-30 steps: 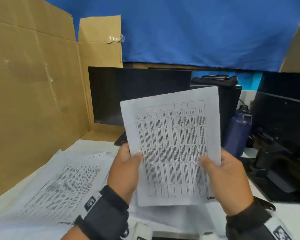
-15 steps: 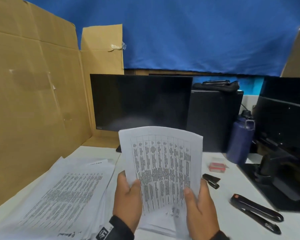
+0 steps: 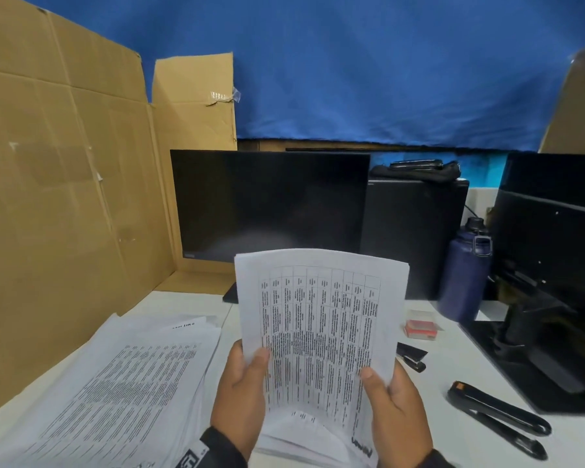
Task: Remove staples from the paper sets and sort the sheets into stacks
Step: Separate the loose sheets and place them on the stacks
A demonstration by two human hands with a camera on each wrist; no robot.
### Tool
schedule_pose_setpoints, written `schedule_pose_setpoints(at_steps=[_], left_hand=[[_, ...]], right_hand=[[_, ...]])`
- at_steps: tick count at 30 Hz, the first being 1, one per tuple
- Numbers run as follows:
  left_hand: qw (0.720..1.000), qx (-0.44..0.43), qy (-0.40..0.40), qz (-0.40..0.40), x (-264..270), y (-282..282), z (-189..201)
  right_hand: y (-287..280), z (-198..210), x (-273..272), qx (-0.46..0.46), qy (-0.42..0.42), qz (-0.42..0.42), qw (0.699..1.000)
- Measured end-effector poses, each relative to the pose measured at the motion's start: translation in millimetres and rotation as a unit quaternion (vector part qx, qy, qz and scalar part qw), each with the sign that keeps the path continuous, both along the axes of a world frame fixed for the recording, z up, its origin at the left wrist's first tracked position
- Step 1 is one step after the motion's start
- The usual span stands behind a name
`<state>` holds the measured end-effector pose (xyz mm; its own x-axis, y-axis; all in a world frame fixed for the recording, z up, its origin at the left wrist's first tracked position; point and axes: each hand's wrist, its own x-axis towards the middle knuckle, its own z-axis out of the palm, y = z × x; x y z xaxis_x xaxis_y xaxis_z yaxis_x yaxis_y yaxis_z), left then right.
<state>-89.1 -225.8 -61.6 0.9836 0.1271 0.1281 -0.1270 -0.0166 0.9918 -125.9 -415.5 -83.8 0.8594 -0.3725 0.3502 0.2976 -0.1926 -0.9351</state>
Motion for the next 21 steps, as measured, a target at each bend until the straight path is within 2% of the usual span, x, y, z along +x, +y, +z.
schedule_pose_setpoints(at_steps=[11, 18, 21], left_hand=[[0.999, 0.052, 0.001, -0.009, 13.3, 3.0, -10.4], [0.999, 0.048, -0.003, -0.009, 14.9, 2.1, -12.5], [1.0, 0.026, 0.009, 0.0, 15.9, 3.6, -14.0]], right_hand=[[-5.5, -9.2, 7.8, 0.0, 0.022, -0.008, 1.0], [-5.3, -2.5, 5.0, 0.002, 0.029, 0.003, 1.0], [-7.8, 9.6, 1.0, -0.042, 0.02, -0.006, 0.999]])
